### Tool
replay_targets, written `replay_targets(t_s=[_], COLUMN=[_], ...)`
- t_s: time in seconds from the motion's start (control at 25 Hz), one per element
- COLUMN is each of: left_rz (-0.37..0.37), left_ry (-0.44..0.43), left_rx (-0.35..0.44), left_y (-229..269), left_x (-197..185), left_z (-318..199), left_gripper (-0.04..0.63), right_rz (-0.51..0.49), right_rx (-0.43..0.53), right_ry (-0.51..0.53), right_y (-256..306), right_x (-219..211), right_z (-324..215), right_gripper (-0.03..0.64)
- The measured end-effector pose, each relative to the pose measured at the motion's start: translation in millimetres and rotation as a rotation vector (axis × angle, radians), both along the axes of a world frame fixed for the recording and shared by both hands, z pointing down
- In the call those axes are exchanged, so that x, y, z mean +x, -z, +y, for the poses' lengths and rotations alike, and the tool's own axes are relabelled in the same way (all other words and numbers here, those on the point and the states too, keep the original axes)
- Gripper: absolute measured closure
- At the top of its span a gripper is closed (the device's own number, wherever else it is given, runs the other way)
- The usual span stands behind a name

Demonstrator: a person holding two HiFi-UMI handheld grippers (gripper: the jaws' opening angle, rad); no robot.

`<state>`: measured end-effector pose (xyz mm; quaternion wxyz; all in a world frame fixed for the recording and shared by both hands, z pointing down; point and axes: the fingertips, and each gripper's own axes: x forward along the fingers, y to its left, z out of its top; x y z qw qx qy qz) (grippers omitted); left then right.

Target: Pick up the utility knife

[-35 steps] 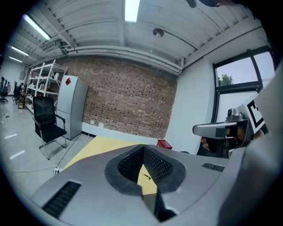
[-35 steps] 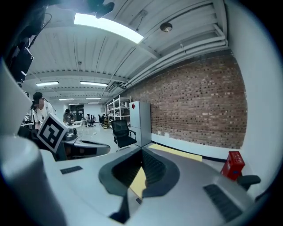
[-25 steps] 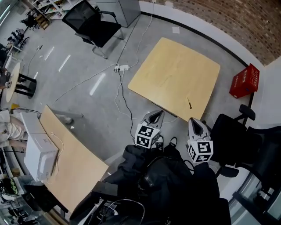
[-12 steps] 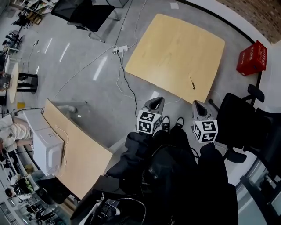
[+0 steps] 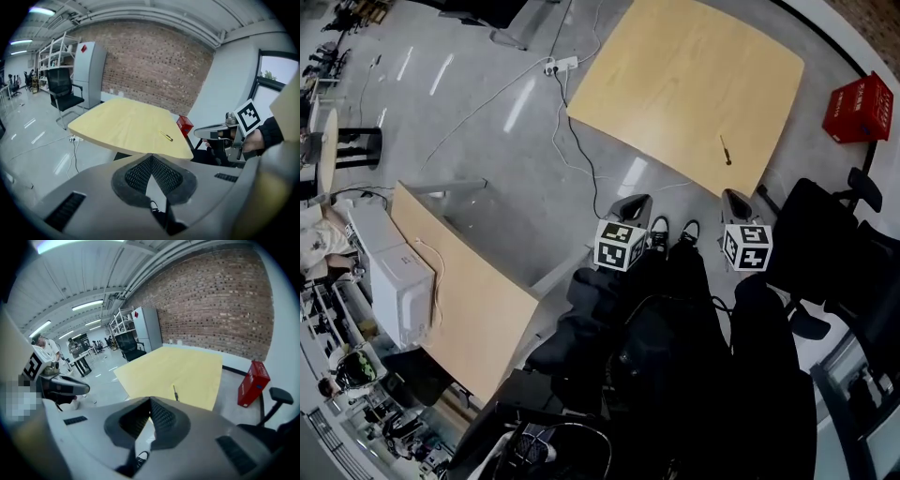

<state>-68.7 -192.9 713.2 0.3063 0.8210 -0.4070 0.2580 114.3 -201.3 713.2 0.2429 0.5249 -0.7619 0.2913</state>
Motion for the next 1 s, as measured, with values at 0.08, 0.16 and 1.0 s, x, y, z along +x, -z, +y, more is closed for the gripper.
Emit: replay_targets(t_s=[0.08,0.16,1.0], left_rz=[-0.006,-0.008,-0.023], left_ry=[0.015,0.03,0.046], left_rx=[-0.017,-0.031,-0.138], left_y=[-9,-17,-63], left_x=[-5,-10,-30], left_z=[5,8,35], left_gripper=[0.594,0.594,0.594], right_rz=[0.004,0.006,0.066], right_rx=[-0.024,-0.043,-0.127], right_ry=[0.007,0.02,0.054], right_y=[-11,-20,-85], right_x=[1,0,20], right_z=[0,-2,-70], right_gripper=[0.614,0.614,0.576])
